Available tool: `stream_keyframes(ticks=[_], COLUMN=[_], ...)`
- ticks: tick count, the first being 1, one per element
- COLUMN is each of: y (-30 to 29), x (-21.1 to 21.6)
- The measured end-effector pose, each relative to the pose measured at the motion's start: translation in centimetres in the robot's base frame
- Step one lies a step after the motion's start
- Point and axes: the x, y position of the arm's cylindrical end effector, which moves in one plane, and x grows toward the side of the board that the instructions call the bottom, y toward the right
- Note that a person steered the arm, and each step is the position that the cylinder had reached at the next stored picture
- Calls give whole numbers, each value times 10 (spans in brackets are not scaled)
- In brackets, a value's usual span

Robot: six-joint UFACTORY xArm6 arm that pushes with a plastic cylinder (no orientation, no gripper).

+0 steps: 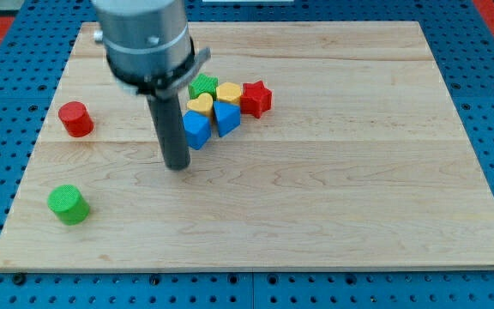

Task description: Push the green circle towards the center left of the board

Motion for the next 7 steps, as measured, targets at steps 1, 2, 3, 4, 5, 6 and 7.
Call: stream_keyframes(ticks=[1,2,3,4,5,6,7], y=[19,-35,-83,-113,-112,-109,-130], x=[74,78,79,73,19,33,57])
